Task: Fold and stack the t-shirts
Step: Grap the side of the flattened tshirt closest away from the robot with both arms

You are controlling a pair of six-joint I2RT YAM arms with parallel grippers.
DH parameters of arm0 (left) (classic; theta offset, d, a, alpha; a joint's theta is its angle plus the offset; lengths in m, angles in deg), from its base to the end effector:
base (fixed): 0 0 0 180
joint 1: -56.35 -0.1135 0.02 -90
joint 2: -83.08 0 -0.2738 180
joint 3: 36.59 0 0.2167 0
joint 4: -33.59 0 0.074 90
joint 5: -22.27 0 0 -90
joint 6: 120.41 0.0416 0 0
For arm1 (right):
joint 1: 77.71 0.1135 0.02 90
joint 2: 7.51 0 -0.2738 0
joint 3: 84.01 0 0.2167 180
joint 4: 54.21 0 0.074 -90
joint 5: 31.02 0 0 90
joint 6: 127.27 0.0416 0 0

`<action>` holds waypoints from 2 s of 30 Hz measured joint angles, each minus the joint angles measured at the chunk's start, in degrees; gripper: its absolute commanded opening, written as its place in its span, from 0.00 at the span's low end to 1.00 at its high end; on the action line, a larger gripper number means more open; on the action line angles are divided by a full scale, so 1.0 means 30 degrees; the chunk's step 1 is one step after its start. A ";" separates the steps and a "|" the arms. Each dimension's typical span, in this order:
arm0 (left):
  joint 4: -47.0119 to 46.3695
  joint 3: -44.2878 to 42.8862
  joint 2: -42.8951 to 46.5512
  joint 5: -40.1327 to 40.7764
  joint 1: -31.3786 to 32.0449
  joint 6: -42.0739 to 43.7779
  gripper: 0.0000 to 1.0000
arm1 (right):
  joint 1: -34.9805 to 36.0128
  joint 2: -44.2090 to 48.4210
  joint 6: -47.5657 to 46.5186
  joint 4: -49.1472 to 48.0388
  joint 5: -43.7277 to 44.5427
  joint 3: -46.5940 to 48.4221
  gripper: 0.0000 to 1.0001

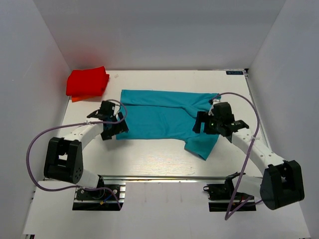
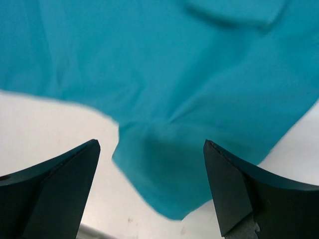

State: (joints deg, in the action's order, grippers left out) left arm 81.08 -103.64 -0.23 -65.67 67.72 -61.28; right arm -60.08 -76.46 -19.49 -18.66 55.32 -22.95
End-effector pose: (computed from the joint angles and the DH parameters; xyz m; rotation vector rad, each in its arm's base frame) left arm 0.2427 -0.0473 0.2211 -0.4677 2.6549 -0.1813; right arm 0.2090 0.0692 0.2599 -0.0293 2.3585 0.3804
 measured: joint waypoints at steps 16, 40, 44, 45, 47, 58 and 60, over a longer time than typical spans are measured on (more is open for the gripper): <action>-0.1749 0.2667 0.0007 -0.0765 0.0000 0.0000 0.79 | 0.5435 -0.0117 0.1304 0.2528 0.0772 -0.2769 0.87; -0.3359 0.2586 -0.1064 -0.1355 0.0000 0.0597 0.00 | 0.7366 -0.2382 0.2943 0.2747 0.5049 -0.2484 0.00; -0.2688 0.2011 -0.1056 -0.1370 0.0000 0.0772 0.00 | 0.7388 -0.2317 0.2353 0.3767 0.4911 -0.1537 0.00; -0.2535 0.1800 -0.1049 -0.1377 0.0000 0.0787 0.00 | 0.7380 -0.2317 0.2106 0.3949 0.4750 -0.1188 0.00; -0.2200 0.1180 -0.1049 -0.1435 0.0000 0.0809 0.00 | 0.7380 -0.2331 0.1508 0.4131 0.4444 -0.0539 0.00; -0.1078 -0.2841 -0.2098 -0.1566 -0.0240 0.0627 0.00 | 0.6557 -0.4619 -0.0838 0.5676 0.5982 0.3810 0.00; -0.0954 -0.3657 -0.2834 -0.1559 -0.0240 0.0583 0.00 | 0.6215 -0.4852 -0.1166 0.5807 0.6339 0.4306 0.00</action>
State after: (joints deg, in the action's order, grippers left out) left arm 78.22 -114.61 -8.73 -70.34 67.00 -59.54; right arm -41.44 -91.01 -22.99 -1.24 74.33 -10.03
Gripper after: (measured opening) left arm 0.009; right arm 0.009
